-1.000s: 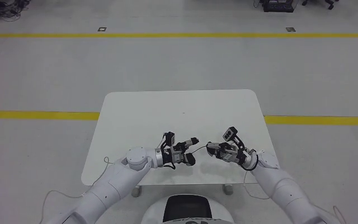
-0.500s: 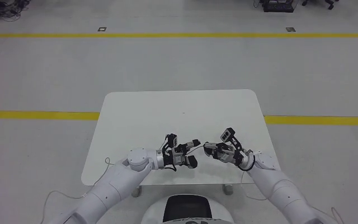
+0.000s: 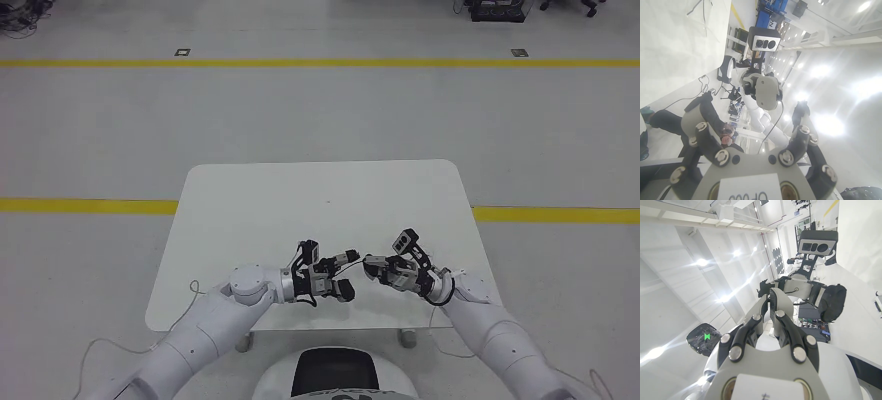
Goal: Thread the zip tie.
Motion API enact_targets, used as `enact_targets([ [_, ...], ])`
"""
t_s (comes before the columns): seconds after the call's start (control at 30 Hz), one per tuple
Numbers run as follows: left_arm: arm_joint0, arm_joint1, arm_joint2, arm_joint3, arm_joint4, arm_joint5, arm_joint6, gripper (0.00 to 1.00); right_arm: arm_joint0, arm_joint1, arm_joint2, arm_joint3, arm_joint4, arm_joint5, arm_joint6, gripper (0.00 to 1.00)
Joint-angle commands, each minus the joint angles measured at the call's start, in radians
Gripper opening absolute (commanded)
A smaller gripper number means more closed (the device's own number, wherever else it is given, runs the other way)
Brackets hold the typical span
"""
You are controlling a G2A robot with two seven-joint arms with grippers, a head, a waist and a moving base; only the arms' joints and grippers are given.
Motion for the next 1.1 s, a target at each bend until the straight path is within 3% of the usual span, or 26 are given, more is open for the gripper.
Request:
enact_targets([
  [0.0, -0.001, -0.001, 0.001, 0.002, -0.003, -0.001, -0.004, 1.00, 0.001, -0.002, 0.000, 0.003, -0.002, 0.000, 0.001, 0.00],
  [1.07, -0.002, -0.004, 0.004, 0.011, -0.005, -0.001, -0.022, 1.00, 0.001, -0.021, 0.023, 0.027, -0.015, -0.003, 0.007, 0.00],
])
